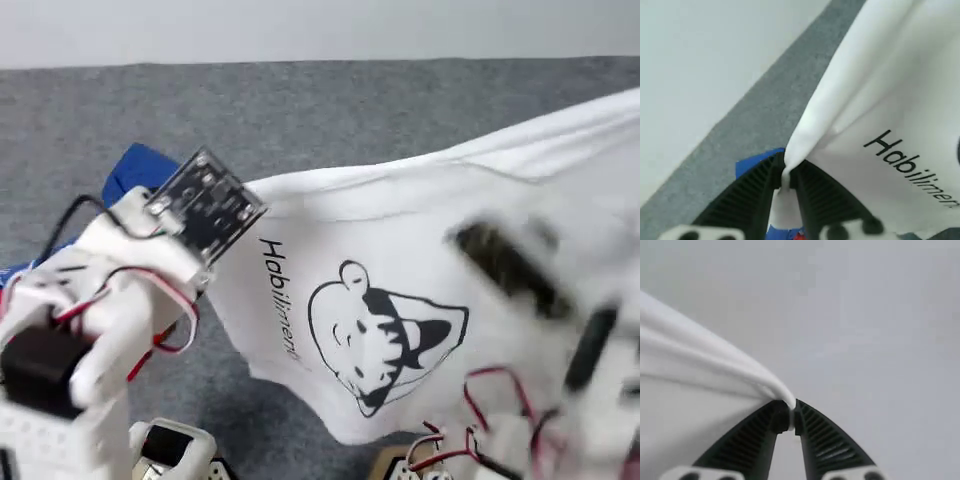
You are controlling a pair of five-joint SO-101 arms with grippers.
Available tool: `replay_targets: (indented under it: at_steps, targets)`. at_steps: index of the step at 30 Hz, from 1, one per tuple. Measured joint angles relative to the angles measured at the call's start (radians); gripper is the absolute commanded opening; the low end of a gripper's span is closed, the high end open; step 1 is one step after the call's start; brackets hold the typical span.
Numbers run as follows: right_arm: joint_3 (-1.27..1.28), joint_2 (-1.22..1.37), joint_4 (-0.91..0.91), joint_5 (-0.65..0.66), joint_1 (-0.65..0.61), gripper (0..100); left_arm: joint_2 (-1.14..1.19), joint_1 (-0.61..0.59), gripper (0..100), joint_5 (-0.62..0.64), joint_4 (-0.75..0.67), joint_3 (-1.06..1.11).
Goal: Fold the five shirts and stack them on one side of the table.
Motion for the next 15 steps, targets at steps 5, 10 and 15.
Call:
replay_targets:
  at_steps: [5, 10, 15]
  targets:
    - [0.204, 0.103, 0.002, -0.015, -0.015, 1.1, 0.002, 0.002, 0, 0.0, -0.186, 0.262]
    - [0.385, 0.213, -0.075, -0.089, -0.043, 1.1, 0.003, 0.002, 0, 0.0, -0.446, 0.535]
    - [0.506, 0.338, -0.158, -0.152, -0.086, 1.0, 0.005, -0.014, 0, 0.0, -0.727, 0.769]
